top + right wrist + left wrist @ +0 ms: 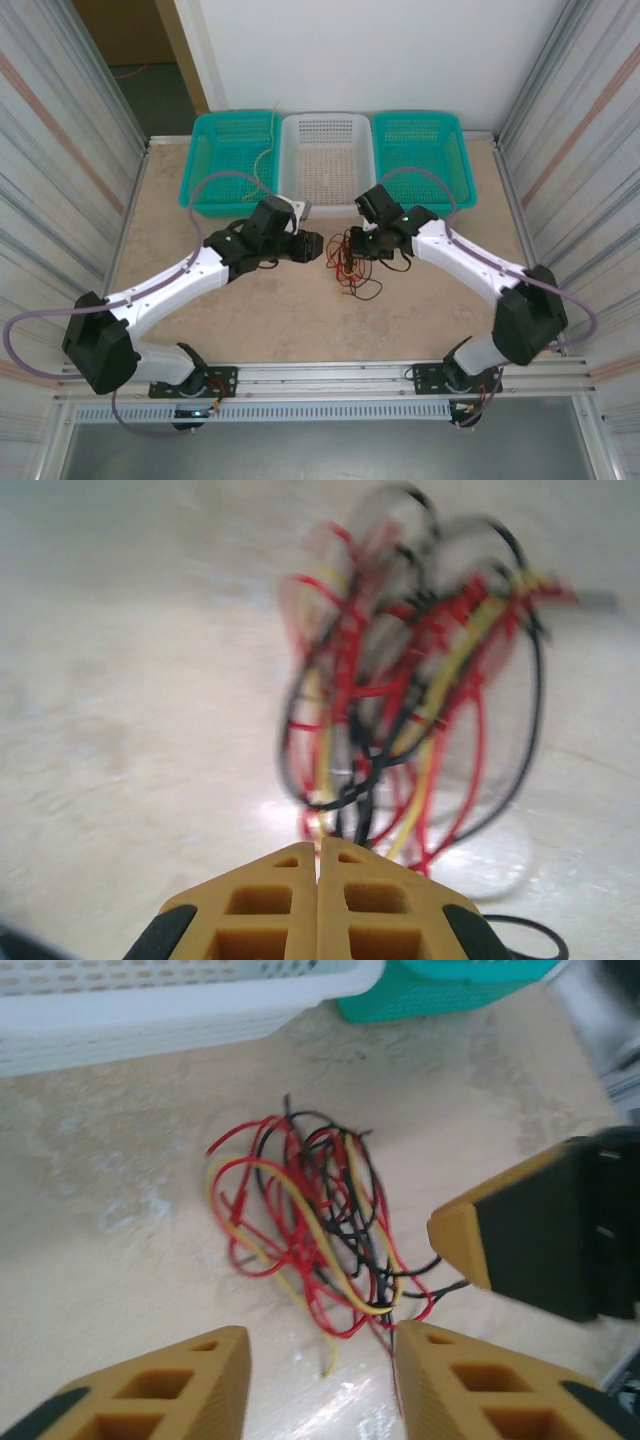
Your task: Untangle the cables
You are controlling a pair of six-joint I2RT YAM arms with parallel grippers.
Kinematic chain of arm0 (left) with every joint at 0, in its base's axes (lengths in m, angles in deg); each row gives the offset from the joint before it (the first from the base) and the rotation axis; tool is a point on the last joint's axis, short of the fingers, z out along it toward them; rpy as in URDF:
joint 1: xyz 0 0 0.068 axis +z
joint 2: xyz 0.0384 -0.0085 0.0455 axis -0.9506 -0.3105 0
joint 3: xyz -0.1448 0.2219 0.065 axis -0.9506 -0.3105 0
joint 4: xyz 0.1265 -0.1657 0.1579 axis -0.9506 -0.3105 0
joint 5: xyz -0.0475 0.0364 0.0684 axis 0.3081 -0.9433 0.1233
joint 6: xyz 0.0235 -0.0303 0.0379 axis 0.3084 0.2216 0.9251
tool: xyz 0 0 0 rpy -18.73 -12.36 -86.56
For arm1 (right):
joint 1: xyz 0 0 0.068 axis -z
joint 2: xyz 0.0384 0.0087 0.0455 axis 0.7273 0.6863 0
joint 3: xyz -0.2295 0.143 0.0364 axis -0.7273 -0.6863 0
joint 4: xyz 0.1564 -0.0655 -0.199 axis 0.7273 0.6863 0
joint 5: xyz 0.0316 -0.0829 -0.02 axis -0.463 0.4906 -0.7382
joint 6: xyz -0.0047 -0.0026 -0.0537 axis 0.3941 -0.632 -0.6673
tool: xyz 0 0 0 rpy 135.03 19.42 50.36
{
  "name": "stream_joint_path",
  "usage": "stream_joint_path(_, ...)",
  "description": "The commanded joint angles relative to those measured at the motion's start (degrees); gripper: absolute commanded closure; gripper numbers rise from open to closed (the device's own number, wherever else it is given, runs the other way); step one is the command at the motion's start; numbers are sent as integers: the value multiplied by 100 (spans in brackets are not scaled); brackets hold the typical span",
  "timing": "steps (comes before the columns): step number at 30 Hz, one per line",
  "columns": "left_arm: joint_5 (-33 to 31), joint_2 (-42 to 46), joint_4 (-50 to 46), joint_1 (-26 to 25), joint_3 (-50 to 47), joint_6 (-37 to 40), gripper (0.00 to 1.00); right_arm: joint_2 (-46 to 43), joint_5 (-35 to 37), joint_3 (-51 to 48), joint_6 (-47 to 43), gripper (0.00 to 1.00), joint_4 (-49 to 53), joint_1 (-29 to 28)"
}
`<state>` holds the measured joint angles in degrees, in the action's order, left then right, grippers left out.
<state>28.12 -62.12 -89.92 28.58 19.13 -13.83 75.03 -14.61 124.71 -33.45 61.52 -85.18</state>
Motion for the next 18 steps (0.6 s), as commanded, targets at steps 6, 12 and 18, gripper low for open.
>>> stream_joint_path(6,580,-611,1053,-128,196,-224,53,-1115,614,1044,-529,100,500,-447)
stream_joint_path(12,783,-686,1734,-115,-177,-559,51,-1563,815,1531,-697,100,408,-438)
stream_joint_path(18,728,-429,2056,-114,-513,-633,44,-1783,915,1968,-844,100,288,-344)
